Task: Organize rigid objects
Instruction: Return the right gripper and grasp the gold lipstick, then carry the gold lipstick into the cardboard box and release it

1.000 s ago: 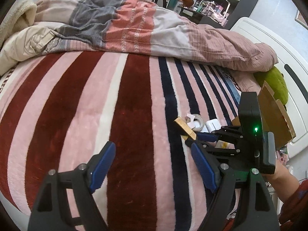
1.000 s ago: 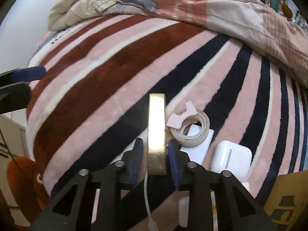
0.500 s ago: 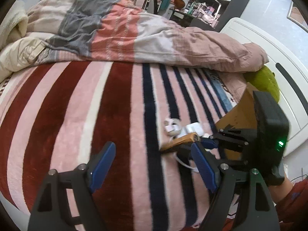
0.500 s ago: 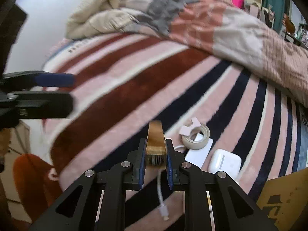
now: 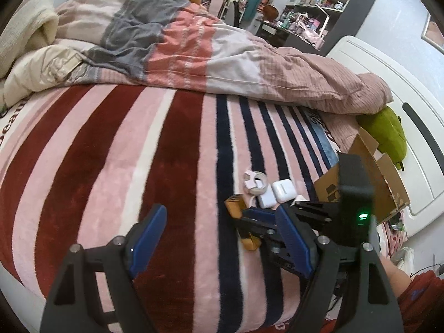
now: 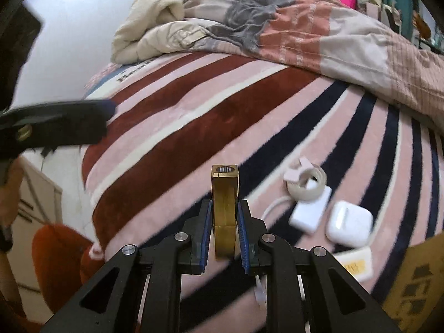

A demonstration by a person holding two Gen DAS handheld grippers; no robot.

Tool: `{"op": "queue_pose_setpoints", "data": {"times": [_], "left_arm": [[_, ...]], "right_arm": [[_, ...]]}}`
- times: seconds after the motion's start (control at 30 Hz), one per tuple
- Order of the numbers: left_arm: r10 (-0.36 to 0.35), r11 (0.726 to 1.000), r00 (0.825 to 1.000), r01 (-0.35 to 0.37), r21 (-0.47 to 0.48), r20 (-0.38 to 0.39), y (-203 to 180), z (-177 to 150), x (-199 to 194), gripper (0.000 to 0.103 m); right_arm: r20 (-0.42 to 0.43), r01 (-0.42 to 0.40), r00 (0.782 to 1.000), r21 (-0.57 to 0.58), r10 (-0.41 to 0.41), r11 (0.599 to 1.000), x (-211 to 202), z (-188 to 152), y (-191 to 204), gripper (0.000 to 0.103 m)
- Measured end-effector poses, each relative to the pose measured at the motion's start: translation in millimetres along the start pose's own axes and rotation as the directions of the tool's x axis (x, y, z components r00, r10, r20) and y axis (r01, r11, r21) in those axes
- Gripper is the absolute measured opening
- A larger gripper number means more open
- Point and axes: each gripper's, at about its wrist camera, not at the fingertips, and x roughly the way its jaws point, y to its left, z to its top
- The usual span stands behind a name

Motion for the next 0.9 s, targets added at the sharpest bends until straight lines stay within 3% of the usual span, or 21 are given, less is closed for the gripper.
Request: {"op": "queue_pose_setpoints", "data": {"times": [0.2,0.53,0.73,0.9], "left_arm": [[0.018,0.999,1.0,-0.019,-0.031,-0.023,23,-4,6,0.078],[-0.006,1.0,0.999,0.006,-0.014,-0.033,12,-3,8,0.078],[-0.066,0.997,0.998,0.067,0.047,-0.014,-29,12,2,0.078],[-0.187,0.973,0.981,0.179,0.143,0.042,-93,38,-10,0.078]], "right_arm": [[-0.073,0.032,0.997,-0.024,-0.033,0.999,36,-5,9,0.014],[-0.082,0.043,0.996,-0.038,-0.046,0.998,27,-16,9,0.014],[0.052,0.01,0.999,-0.064,-0.007,0.998,-34,-2,16,0.013],[0.215,-0.01,0.976,-0.077,0.027,0.997,-117,6,10,0.013]]}}
